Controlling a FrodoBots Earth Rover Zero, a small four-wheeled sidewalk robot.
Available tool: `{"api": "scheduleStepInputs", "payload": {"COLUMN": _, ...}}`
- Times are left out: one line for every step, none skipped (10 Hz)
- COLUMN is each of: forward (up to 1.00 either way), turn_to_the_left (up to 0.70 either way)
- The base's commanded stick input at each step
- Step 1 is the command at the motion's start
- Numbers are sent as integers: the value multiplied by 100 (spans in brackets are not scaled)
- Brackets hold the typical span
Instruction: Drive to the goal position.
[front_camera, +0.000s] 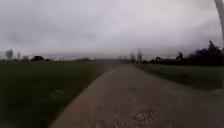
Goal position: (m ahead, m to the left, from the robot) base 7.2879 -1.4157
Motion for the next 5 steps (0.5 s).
{"api": "scheduleStepInputs", "payload": {"forward": 85, "turn_to_the_left": 0}}
{"api": "scheduleStepInputs", "payload": {"forward": 85, "turn_to_the_left": 0}}
{"api": "scheduleStepInputs", "payload": {"forward": 85, "turn_to_the_left": 0}}
{"api": "scheduleStepInputs", "payload": {"forward": 85, "turn_to_the_left": 0}}
{"api": "scheduleStepInputs", "payload": {"forward": 85, "turn_to_the_left": 0}}
